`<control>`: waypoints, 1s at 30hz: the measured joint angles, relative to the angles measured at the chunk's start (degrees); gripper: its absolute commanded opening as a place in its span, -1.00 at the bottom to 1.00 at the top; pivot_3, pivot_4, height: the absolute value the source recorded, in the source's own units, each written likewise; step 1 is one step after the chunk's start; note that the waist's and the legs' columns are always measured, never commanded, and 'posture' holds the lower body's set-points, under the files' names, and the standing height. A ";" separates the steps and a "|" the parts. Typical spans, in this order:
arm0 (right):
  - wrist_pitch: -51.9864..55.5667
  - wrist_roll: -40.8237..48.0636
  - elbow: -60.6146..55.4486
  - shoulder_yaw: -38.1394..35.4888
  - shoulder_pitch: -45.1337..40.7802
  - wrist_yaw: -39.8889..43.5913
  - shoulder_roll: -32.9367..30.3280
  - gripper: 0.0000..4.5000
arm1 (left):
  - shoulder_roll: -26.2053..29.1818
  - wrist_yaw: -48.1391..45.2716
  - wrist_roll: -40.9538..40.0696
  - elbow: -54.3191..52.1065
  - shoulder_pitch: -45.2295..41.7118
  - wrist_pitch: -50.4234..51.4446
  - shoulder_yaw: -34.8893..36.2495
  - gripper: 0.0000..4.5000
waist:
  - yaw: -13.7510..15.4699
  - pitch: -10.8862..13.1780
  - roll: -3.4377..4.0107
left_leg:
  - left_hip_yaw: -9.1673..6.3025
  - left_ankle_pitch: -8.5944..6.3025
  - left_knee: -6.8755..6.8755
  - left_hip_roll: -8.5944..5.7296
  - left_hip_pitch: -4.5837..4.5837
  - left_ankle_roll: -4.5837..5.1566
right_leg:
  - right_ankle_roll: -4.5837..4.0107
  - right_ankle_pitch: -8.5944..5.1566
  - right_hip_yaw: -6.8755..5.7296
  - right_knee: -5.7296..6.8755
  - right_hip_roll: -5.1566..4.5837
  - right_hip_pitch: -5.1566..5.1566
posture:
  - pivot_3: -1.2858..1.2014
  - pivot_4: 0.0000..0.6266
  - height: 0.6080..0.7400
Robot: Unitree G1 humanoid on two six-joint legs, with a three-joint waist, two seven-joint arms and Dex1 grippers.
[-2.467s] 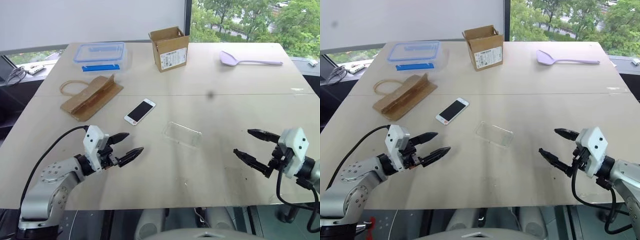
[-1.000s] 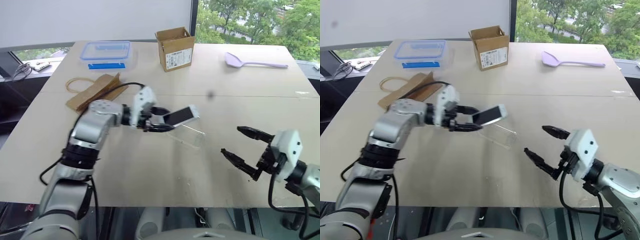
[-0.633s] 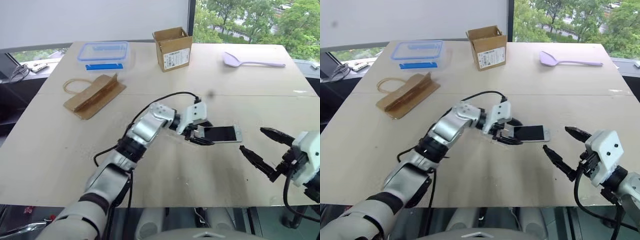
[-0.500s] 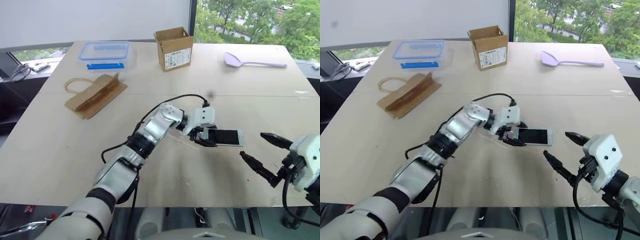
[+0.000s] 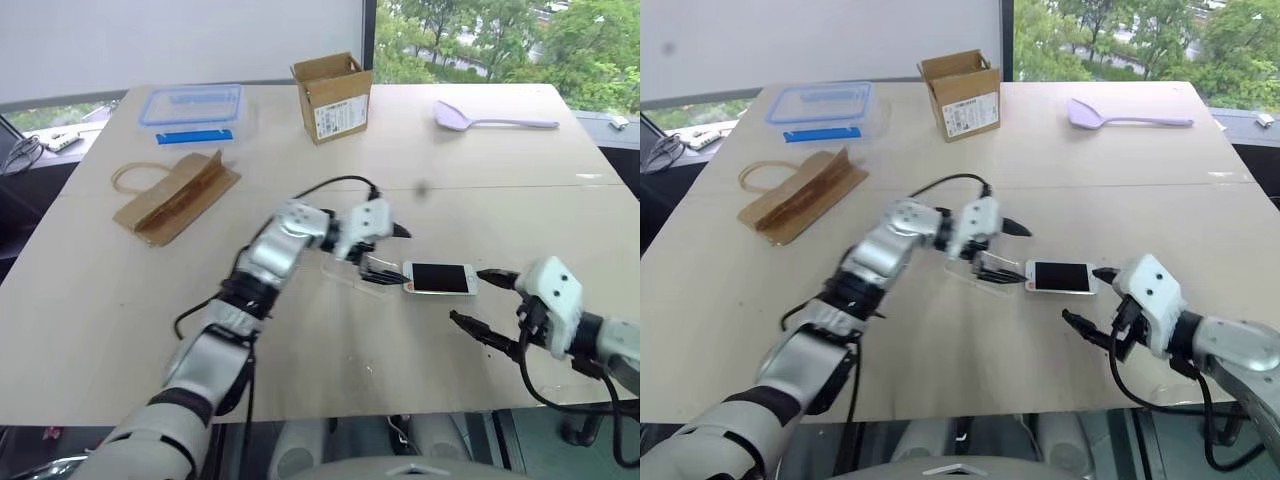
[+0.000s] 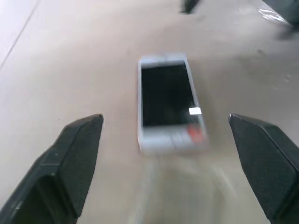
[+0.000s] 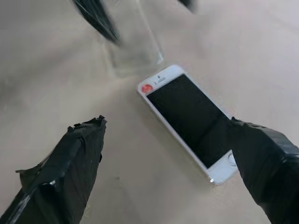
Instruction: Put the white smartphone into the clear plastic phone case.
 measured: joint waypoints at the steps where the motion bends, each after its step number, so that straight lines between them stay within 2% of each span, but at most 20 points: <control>1: -0.02 -0.59 0.91 0.44 -0.49 0.15 -0.20 1.00 | 0.46 -0.22 -0.24 -0.99 0.62 0.78 0.20 0.96 | 0.19 0.00 0.01 | -0.02 0.00 0.00 -0.01 -0.01 0.00 | 0.00 0.00 -0.01 0.00 -0.01 0.00 | 0.03 -0.52 1.00; 3: -0.06 -2.54 5.64 5.26 -7.74 2.94 -0.60 1.00 | 3.18 0.96 -2.63 -8.72 6.38 4.82 2.85 0.96 | 0.51 0.08 0.09 | -0.05 0.00 0.04 -0.01 -0.07 0.00 | -0.02 0.01 -0.04 -0.04 -0.06 0.01 | 0.03 -0.52 1.00; 7: -0.07 -6.15 14.08 12.93 -20.64 9.88 -1.71 1.00 | 4.33 4.36 -8.27 -20.51 17.49 6.71 8.17 0.96 | 0.90 0.11 0.06 | -0.09 0.00 0.06 -0.06 -0.10 0.00 | -0.15 0.09 -0.08 -0.08 -0.14 0.01 | 0.03 -0.52 1.00; 10: -0.08 -9.53 18.62 18.18 -25.90 14.72 -2.80 1.00 | 6.59 6.47 -10.04 -25.56 21.92 8.75 10.44 0.96 | 1.01 0.12 0.06 | -0.06 0.00 0.04 -0.05 -0.08 0.00 | -0.18 0.08 -0.07 -0.09 -0.11 0.01 | 0.03 -0.52 1.00; 18: -0.11 -15.96 28.09 26.55 -33.52 24.64 -3.74 1.00 | 7.83 12.98 -11.70 -31.91 27.52 12.93 11.93 0.96 | 0.66 0.13 0.09 | -0.06 0.00 0.03 -0.08 -0.06 0.00 | -0.16 0.09 -0.07 -0.06 -0.13 0.00 | 0.03 -0.52 1.00; 24: -1.15 -20.50 32.55 28.59 -36.00 27.65 -2.64 1.00 | 8.89 15.24 -12.30 -32.98 29.35 13.60 12.65 0.96 | 0.44 0.12 0.08 | -0.05 0.00 0.03 -0.08 -0.01 -0.01 | -0.16 0.10 -0.06 -0.03 -0.11 0.01 | 0.03 -0.52 1.00; 25: -1.18 -21.27 32.64 28.63 -36.07 28.14 -2.40 0.82 | 8.94 15.87 -12.10 -32.77 29.34 13.45 12.64 1.00 | 0.45 0.10 0.06 | -0.06 0.00 0.03 -0.08 0.00 -0.01 | -0.15 0.10 -0.06 -0.03 -0.11 0.02 | 0.03 -0.52 1.00; 27: -1.38 -21.97 32.82 28.59 -36.11 28.17 -2.06 0.65 | 9.20 16.64 -10.86 -32.18 29.14 12.89 12.28 1.00 | 0.44 0.08 0.05 | -0.04 0.00 0.03 -0.09 0.01 -0.01 | -0.16 0.09 -0.06 -0.03 -0.11 0.02 | 0.03 -0.52 1.00; 28: -1.45 -22.42 32.83 28.37 -36.00 28.15 -1.90 0.39 | 9.34 17.12 -9.76 -30.78 28.49 12.32 11.68 1.00 | 0.48 0.07 0.06 | -0.03 0.00 0.03 -0.11 0.03 -0.01 | -0.16 0.09 -0.06 -0.02 -0.11 0.03 | 0.03 -0.52 1.00; 29: -1.32 -22.57 32.65 27.85 -35.61 28.11 -1.70 0.29 | 9.32 17.23 -8.77 -28.69 27.28 11.71 10.92 1.00 | 0.64 0.05 0.04 | 0.01 0.00 0.04 -0.15 0.03 -0.01 | -0.15 0.10 -0.13 -0.02 -0.10 0.07 | 0.03 -0.52 1.00; 30: -0.99 -22.60 32.42 27.05 -34.91 27.77 -1.47 0.28 | 9.25 17.20 -7.90 -25.98 25.60 11.11 10.15 1.00 | 0.79 0.03 -0.01 | 0.03 0.00 0.06 -0.16 0.02 -0.01 | -0.16 0.09 -0.21 -0.03 -0.09 0.12 | 0.03 -0.52 1.00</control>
